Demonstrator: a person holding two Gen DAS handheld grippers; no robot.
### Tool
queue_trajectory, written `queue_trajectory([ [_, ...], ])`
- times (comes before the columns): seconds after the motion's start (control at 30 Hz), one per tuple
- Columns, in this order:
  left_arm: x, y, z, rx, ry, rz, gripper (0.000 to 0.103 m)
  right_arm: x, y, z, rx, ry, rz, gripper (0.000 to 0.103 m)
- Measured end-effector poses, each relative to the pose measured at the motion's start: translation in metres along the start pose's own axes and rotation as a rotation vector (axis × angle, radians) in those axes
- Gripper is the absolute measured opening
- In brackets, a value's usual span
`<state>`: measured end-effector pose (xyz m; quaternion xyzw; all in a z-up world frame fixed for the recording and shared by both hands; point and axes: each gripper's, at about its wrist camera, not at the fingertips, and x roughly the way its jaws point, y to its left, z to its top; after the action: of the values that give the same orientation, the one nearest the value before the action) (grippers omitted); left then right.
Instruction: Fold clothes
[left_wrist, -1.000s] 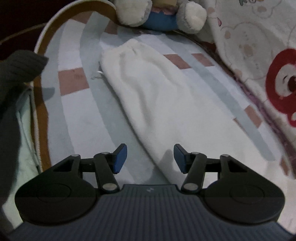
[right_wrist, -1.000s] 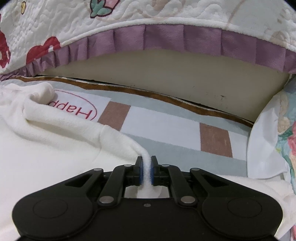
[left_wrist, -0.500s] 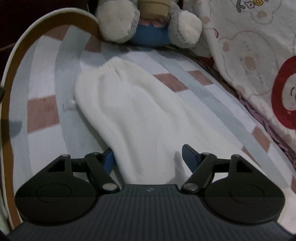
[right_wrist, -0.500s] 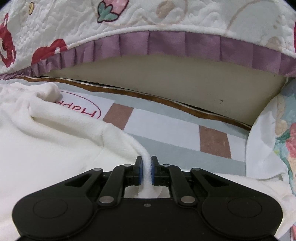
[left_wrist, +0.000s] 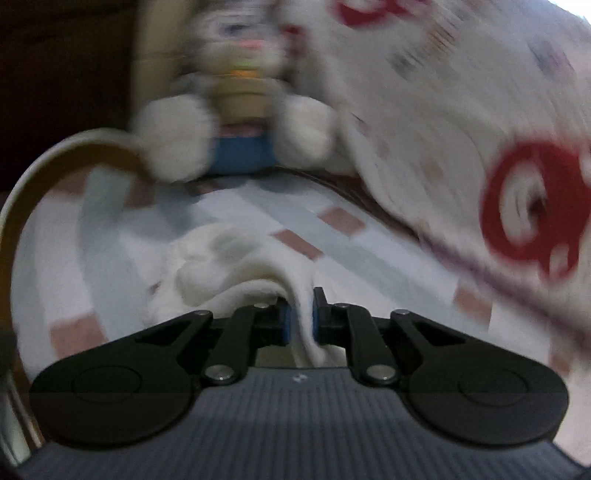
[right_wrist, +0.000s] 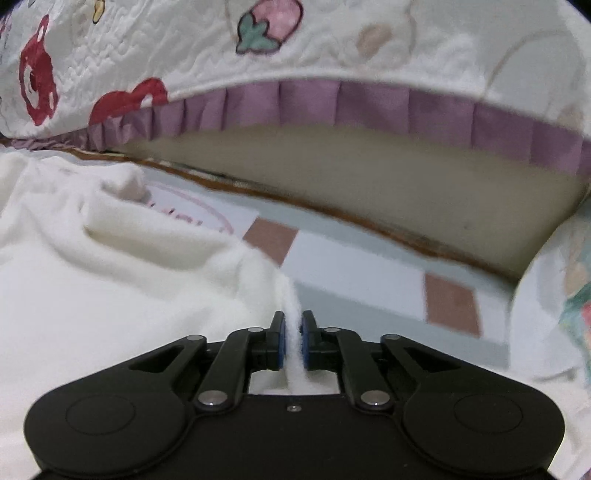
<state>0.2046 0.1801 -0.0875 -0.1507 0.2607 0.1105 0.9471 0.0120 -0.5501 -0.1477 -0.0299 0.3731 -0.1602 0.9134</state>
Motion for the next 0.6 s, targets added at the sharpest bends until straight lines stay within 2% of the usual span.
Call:
queue_trajectory([
  [0.03,-0.002,0.006,-0.003,-0.018,-0.003,0.036,0.010,0.001,0.000,0.001,-0.005,-0.006,-0.021,0.008],
  [0.1,0.002,0.010,-0.016,0.020,0.022,0.125,0.010,0.005,-0.002,0.002,0.014,-0.001,-0.037,0.007],
  [0.2,0.011,0.019,-0.036,0.061,0.066,0.210,0.010,0.009,-0.004,0.005,0.011,-0.003,-0.065,0.006],
  [0.3,0.016,0.024,-0.042,0.065,0.096,0.256,0.010,0.009,-0.009,0.012,0.005,-0.010,-0.104,0.005],
  [0.37,0.016,0.024,-0.040,0.048,0.126,0.267,0.016,0.010,-0.019,0.016,0.016,-0.003,-0.161,0.000],
  [0.4,0.018,0.022,-0.035,0.047,0.178,0.256,0.021,0.012,-0.027,0.017,0.033,0.008,-0.194,0.000],
  [0.43,0.019,0.019,-0.029,0.049,0.233,0.238,0.035,0.013,-0.040,0.016,0.080,0.027,-0.190,0.000],
  [0.47,0.016,0.013,-0.022,0.056,0.279,0.198,0.044,0.010,-0.053,0.016,0.135,0.025,-0.157,0.000],
  [0.53,-0.003,-0.003,-0.010,0.094,0.276,0.112,0.049,-0.001,-0.071,0.017,0.203,-0.012,-0.062,0.010],
  [0.6,-0.025,-0.030,0.002,0.190,0.229,0.009,0.055,-0.009,-0.073,0.023,0.189,-0.034,0.041,0.014],
])
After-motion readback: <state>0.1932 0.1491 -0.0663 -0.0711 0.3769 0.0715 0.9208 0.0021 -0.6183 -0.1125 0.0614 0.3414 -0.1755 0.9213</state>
